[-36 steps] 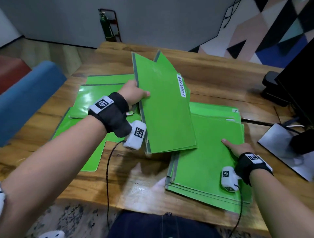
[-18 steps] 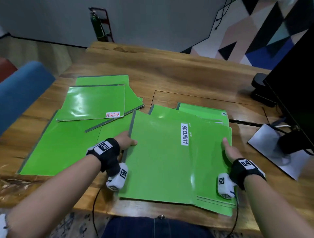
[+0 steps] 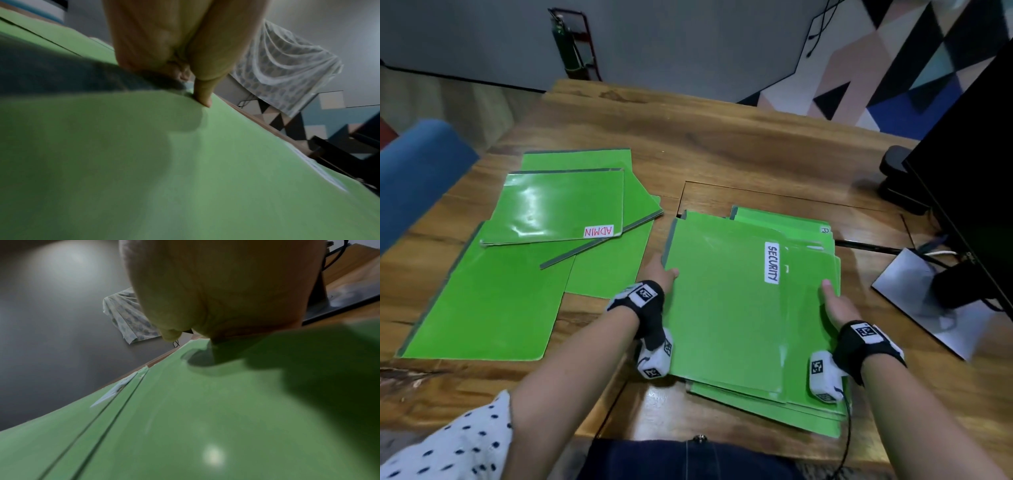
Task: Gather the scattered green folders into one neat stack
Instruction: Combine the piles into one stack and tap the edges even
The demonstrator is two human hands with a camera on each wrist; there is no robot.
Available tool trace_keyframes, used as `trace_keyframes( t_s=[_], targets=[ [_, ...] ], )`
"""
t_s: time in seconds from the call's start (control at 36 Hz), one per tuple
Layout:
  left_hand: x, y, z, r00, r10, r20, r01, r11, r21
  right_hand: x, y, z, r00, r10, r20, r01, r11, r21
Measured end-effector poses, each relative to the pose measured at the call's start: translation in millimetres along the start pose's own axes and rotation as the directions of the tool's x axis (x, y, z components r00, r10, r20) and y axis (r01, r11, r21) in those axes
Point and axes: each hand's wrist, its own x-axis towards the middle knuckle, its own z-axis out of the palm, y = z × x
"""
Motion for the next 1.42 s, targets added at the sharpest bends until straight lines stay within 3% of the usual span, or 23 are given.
trace_keyframes(
  t_s=[0.11,0.19,0.36,0.58,0.72,0.89,0.97,1.06,1.14,1.22,1.36,1.42],
  targets=[
    [-11,9,17,0.995,0.055,0.085,-0.053,0.998,-0.036,-3,2,3,1.000,0.009,0.008,-0.010,1.000,0.025],
    [-16,9,20,0.981,0.081,0.179,-0.096,0.992,0.082,-7,5,6,0.999,0.010,0.044,-0.012,0.999,0.050],
    [-22,-1,15,0.990,-0.001,0.141,-0.040,0.958,0.285,-16,1,16,0.997,-0.039,0.071,0.034,0.997,0.076],
    [-27,16,19,0.986,-0.164,0.024,0.164,0.986,-0.007,-22,-23,41,0.982,-0.134,0.130,0.116,0.984,0.134],
    [-15,17,10,0.976,-0.218,0.026,0.219,0.975,-0.025,-18,-34,55,0.972,-0.142,0.187,0.119,0.985,0.129],
    [-4,4,11,0.946,-0.228,0.230,0.247,0.967,-0.057,-10,-52,69,0.987,-0.123,0.103,0.119,0.992,0.043],
    [-10,2,-4,0.927,-0.138,0.348,0.205,0.965,-0.164,-11,-57,72,0.993,-0.107,0.054,0.108,0.994,-0.026],
    [-8,-8,-26,0.945,-0.076,0.319,0.153,0.962,-0.226,-3,-54,75,0.992,-0.111,0.055,0.114,0.993,-0.041],
    [13,-37,-54,0.991,-0.131,0.026,0.130,0.991,0.017,-2,-45,80,0.993,-0.082,0.080,0.089,0.993,-0.081],
    [31,-76,-86,0.973,-0.139,-0.182,0.192,0.930,0.315,-5,-39,83,0.994,-0.084,0.065,0.091,0.988,-0.124],
    [42,-132,-106,0.953,-0.274,-0.127,0.300,0.805,0.512,-3,-40,83,0.992,-0.091,0.083,0.102,0.984,-0.143],
    [41,-147,-96,0.946,-0.314,-0.081,0.309,0.794,0.524,-3,-40,83,0.992,-0.092,0.085,0.103,0.984,-0.142]
  ],
)
